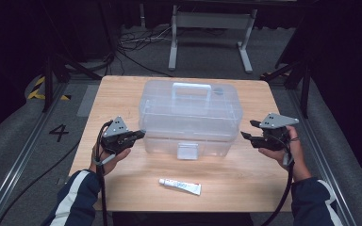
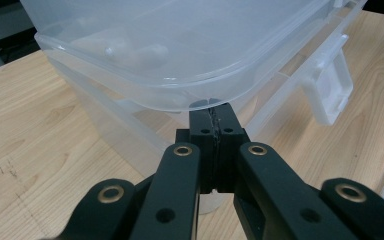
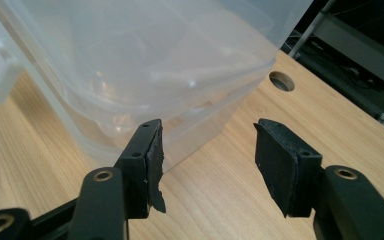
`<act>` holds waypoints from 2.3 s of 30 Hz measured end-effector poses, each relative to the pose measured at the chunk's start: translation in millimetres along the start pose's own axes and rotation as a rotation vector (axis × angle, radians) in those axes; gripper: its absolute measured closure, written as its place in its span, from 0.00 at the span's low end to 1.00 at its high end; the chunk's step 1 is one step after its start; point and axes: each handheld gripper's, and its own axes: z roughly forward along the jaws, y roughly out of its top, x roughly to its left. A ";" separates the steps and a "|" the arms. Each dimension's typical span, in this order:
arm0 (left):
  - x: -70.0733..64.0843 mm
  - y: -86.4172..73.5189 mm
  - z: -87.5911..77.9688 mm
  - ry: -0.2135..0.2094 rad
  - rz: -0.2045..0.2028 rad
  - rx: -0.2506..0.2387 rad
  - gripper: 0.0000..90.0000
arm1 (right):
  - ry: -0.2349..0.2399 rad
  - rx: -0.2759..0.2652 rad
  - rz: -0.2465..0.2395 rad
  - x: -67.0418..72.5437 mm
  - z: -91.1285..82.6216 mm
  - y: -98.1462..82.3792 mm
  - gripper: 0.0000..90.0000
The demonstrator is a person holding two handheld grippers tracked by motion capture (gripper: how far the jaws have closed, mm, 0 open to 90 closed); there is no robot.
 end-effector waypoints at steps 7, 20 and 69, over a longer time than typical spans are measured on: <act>-0.4 -0.1 0.0 0.003 0.004 0.000 1.00 | 0.022 -0.011 -0.020 7.6 7.9 -4.0 0.48; -0.5 0.3 0.2 0.005 0.015 0.000 0.99 | 0.021 -0.079 -0.028 14.6 15.3 -7.7 0.50; -0.2 -0.3 0.7 0.043 0.017 -0.003 0.91 | -0.167 -0.344 -0.044 12.9 -2.1 15.3 0.70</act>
